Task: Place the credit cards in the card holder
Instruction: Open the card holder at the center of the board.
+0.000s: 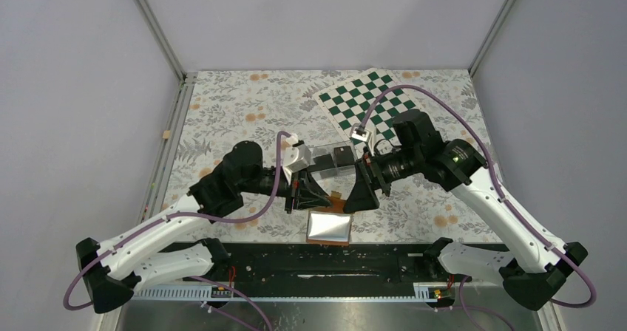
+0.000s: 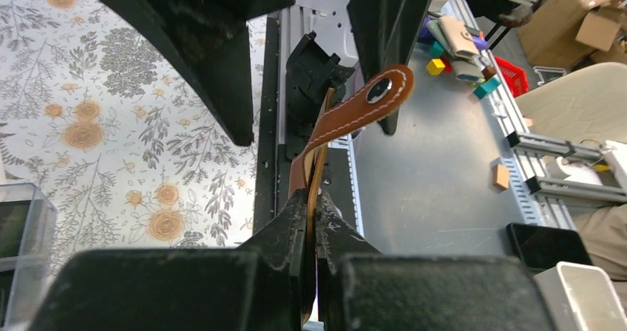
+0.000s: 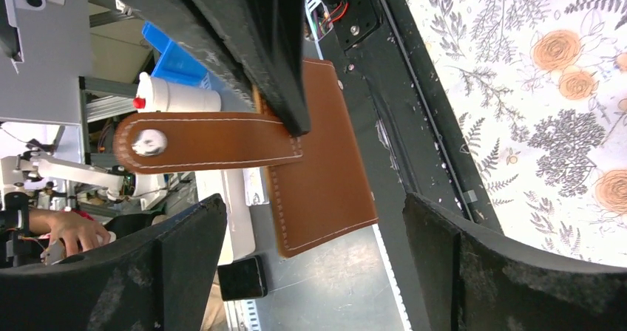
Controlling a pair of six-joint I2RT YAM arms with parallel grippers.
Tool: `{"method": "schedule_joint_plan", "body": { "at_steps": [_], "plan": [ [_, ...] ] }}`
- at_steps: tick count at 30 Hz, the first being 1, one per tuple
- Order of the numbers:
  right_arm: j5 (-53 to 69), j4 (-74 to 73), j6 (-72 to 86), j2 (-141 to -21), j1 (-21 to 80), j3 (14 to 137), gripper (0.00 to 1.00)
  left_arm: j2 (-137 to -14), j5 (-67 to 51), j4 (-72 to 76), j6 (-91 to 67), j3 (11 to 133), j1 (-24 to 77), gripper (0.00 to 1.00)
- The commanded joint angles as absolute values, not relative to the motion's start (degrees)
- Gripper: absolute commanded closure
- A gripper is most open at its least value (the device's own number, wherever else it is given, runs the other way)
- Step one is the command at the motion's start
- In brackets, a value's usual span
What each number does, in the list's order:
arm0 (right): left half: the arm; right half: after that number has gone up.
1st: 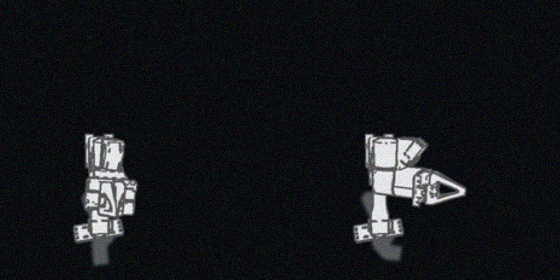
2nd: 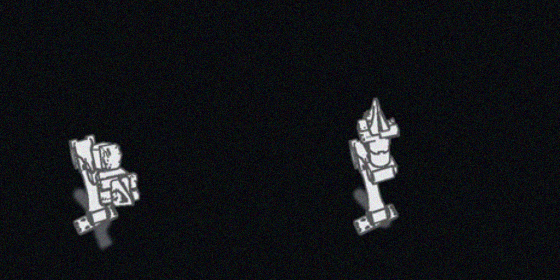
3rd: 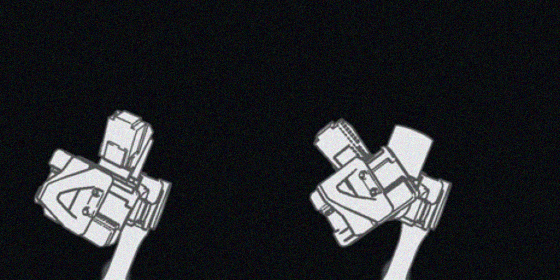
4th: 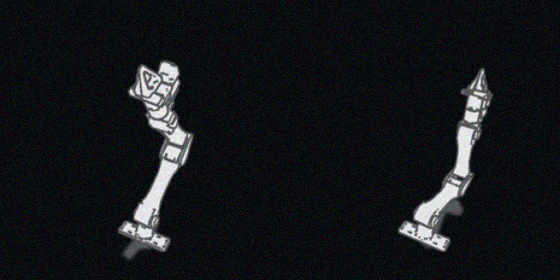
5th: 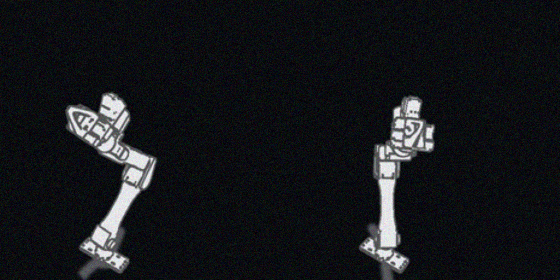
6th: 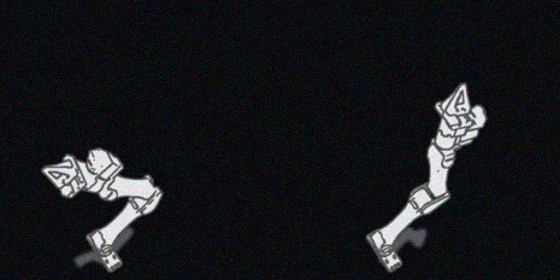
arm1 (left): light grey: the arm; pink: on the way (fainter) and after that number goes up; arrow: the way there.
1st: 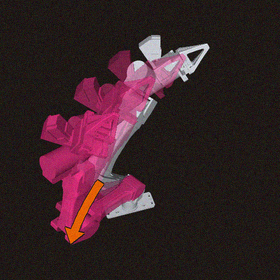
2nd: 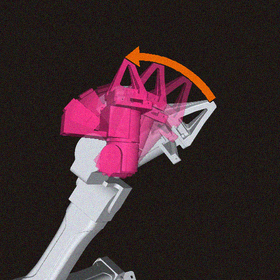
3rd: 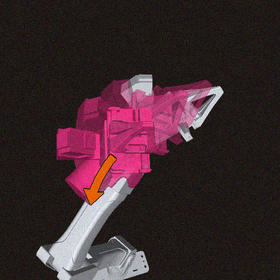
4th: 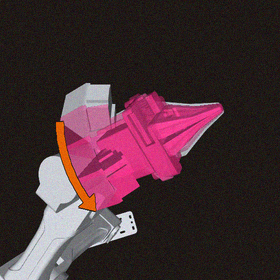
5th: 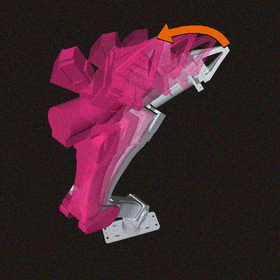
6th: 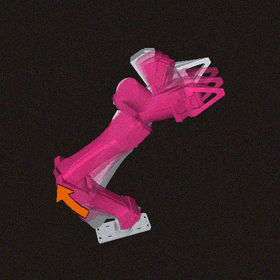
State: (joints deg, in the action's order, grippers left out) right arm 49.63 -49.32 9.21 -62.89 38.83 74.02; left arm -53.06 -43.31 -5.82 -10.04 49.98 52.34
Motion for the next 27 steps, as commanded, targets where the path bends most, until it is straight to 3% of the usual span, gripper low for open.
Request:
{"method": "schedule_joint_plan", "body": {
  "at_steps": [1,4,6,12,14,17,19,22,27],
  "plan": [
    [52.3,-44.7,10.5,-63.1,38.6,71.7,0.05,-54.1,-43.1,-1.5,-16.2,54.0,52.2,1.00],
    [54.3,-41.4,13.0,-63.6,38.6,70.1,0.08,-55.0,-43.2,-0.3,-19.3,54.8,52.2,1.00],
    [55.2,-39.2,14.7,-63.7,38.7,69.3,0.17,-55.6,-43.3,1.1,-20.6,55.4,52.3,1.00],
    [57.5,-35.8,18.6,-65.1,38.6,69.5,0.80,-55.0,-38.9,0.8,-22.5,55.7,52.0,1.00],
    [56.6,-35.9,18.6,-64.9,38.6,69.5,1.00,-54.0,-36.6,0.7,-22.9,55.3,51.5,0.86],
    [54.6,-36.1,18.1,-64.3,38.6,69.0,1.00,-51.9,-31.9,-1.7,-22.6,54.6,50.8,0.38],
    [53.9,-36.1,18.0,-63.8,38.5,68.8,1.00,-50.0,-28.2,-4.5,-22.4,53.8,50.1,0.20],
    [54.1,-36.1,18.0,-63.8,38.0,68.8,1.00,-46.6,-25.8,-8.1,-22.6,51.9,47.7,0.09],
    [55.3,-36.0,18.0,-64.1,36.5,68.9,1.00,-42.7,-30.3,-14.5,-21.9,48.7,43.0,0.06]
  ]
}}
